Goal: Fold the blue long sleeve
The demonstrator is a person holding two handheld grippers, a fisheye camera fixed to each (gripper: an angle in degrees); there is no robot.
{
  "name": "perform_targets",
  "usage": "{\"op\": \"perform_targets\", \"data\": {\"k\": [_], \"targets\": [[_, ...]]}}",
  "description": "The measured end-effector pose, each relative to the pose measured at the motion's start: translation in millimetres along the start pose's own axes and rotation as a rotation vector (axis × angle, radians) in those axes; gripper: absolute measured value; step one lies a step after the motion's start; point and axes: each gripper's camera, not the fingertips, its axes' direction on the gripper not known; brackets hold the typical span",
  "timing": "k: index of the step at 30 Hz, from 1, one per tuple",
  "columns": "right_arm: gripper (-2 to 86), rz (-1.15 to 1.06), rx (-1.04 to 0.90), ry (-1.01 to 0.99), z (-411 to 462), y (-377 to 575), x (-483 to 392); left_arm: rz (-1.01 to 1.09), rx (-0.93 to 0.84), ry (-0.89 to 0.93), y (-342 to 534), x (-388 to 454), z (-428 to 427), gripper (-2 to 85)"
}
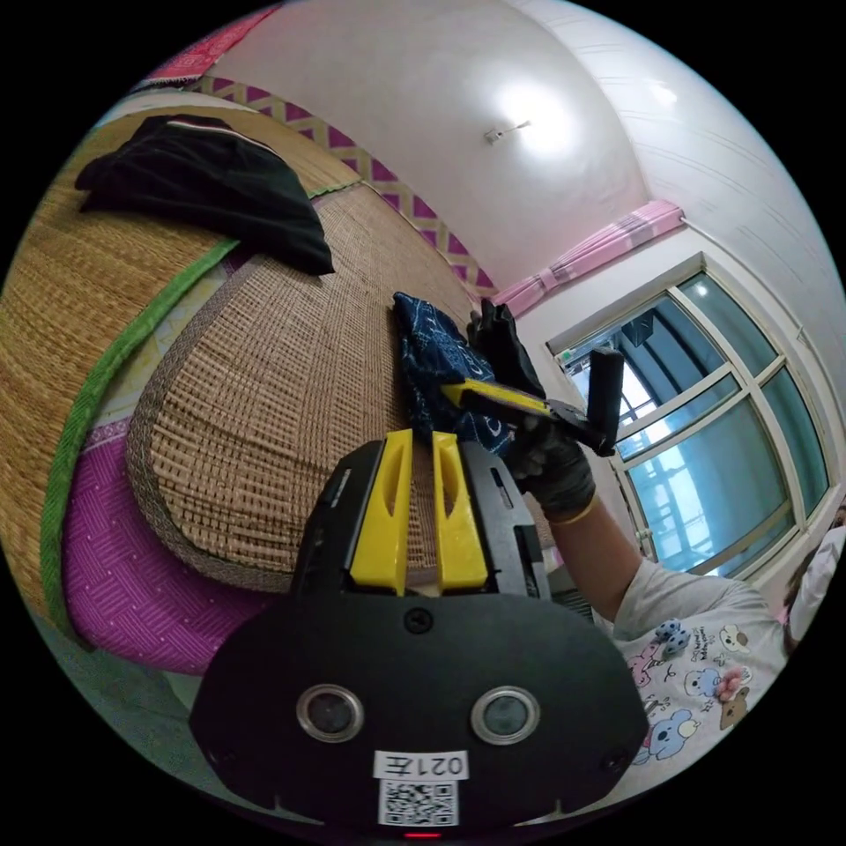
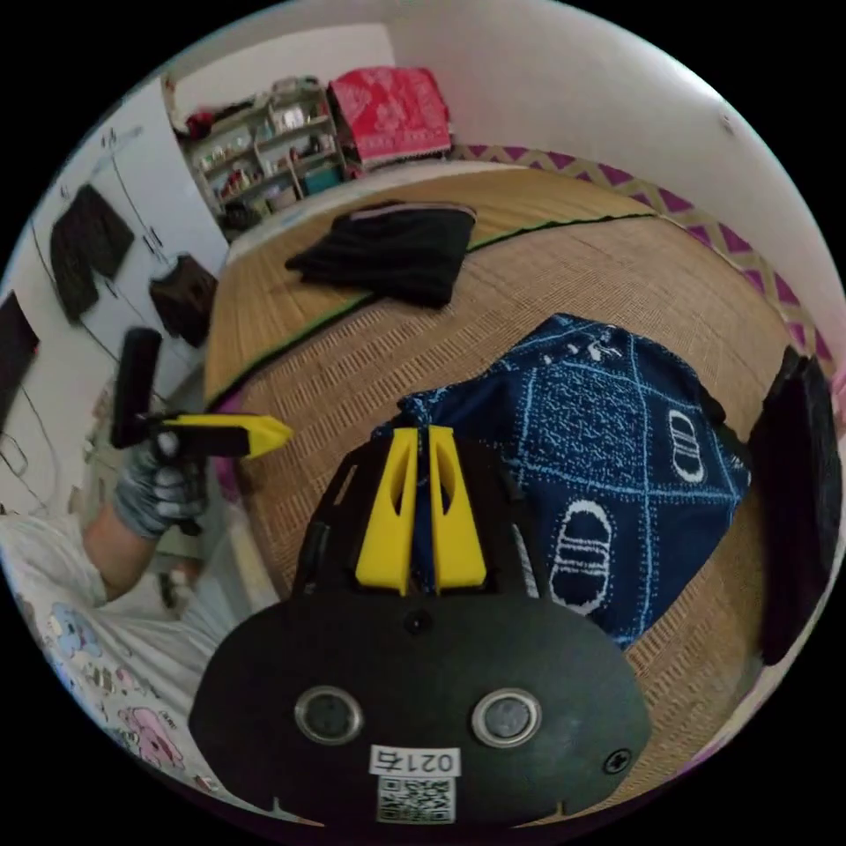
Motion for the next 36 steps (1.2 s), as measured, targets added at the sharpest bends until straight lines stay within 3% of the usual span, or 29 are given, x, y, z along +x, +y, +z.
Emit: {"op": "perform_targets", "data": {"k": [4,11,14,18,20,23,26,36], "targets": [[0.9,0.140,0.226,-0.125,-88,44,50,0.032,-0.015,0.004,-1,0,-2,3.9],[0.5,0.494,0.601,-0.087,-251,257,151,0.041,-0.031,0.042,-10,-1,16,4.2],[0.5,0.662,0.550,-0.041,-244,341,176,0.038,-0.034,0.031,-20,0,29,6.4],[0.5,0.838,0.397,-0.147,-191,409,204,0.072,-0.088,-0.075,-46,3,52,10.0],[0.7,0.842,0.417,-0.204,-192,417,210,0.076,-0.157,-0.112,-63,1,68,8.3],[2.4,0.794,0.461,-0.070,-221,404,213,0.122,-0.314,-0.076,-75,5,90,0.3],[5.9,0.688,0.428,0.037,-239,360,228,0.197,-0.294,-0.142,-76,15,78,-0.7],[8.6,0.482,0.183,-0.001,-162,179,333,0.102,-0.282,-0.113,-26,1,25,-0.1]]}}
